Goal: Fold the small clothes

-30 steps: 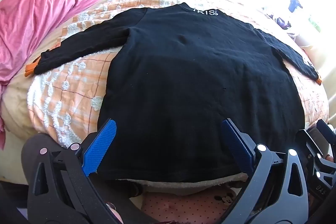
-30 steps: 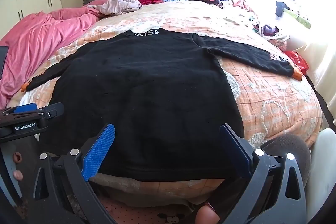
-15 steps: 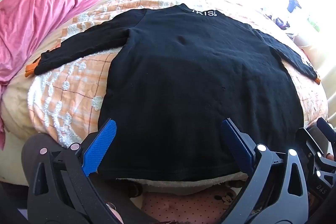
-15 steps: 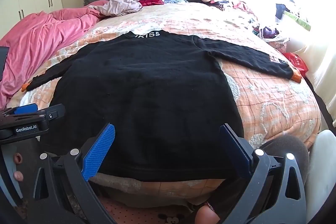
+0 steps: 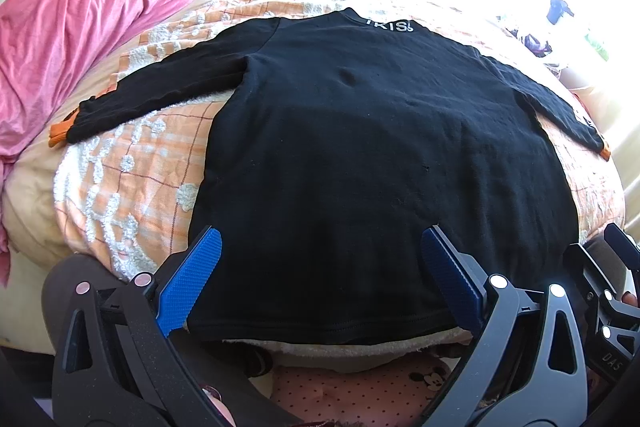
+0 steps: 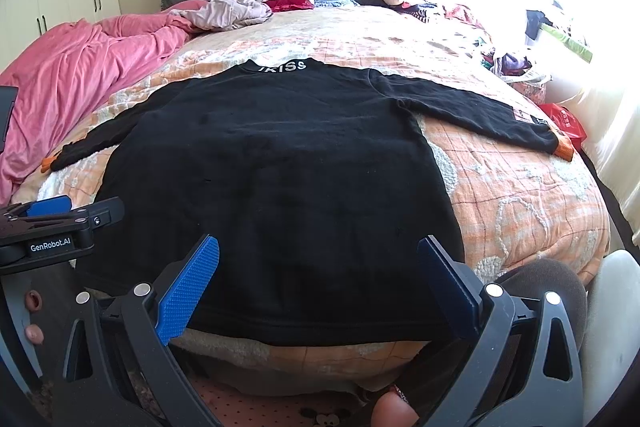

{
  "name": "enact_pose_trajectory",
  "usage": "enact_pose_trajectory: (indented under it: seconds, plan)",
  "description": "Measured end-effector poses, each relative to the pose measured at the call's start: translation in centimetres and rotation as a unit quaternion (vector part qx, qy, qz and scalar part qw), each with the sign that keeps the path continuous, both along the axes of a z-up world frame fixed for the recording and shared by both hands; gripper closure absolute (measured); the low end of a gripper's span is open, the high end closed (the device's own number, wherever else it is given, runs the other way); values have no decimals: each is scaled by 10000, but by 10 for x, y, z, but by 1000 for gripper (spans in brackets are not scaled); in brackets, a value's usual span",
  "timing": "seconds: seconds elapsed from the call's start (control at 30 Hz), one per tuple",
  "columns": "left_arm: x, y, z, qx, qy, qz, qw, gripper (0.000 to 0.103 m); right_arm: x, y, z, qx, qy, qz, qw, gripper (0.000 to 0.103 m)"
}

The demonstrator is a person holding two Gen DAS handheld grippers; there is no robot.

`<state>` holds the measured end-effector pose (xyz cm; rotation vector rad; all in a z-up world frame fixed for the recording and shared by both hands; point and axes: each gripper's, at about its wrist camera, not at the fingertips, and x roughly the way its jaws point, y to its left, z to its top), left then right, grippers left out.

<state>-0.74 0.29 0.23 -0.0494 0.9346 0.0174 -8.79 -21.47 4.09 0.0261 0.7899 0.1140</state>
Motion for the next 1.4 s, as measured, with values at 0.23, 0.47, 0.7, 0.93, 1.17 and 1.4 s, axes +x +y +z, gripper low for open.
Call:
enact_pose_trajectory:
  seconds: [0.23,0.47,0.7,0.93,1.17,1.4]
  plan:
    - [0,0,0,-3,-10,4,10000,9,0,0,0,1,-13,0,10000,4]
    - [-1,0,1,-5,-22,3,10000,9,-1,1,1,-14,-32,1,10000,4]
    - [-1,0,2,-10,-31,3,10000,9,-1,0,2,-16,-33,-4,10000,4]
    - [-1,0,3,-9,-36,10,10000,9,-1,0,2,-4,-29,3,10000,4]
    - [0,0,3,-7,-43,11,10000,9,-1,1,2,-22,-21,14,10000,4]
    - [4,0,4,9,-31,10,10000,9,5,2,0,-22,35,40,10000,4]
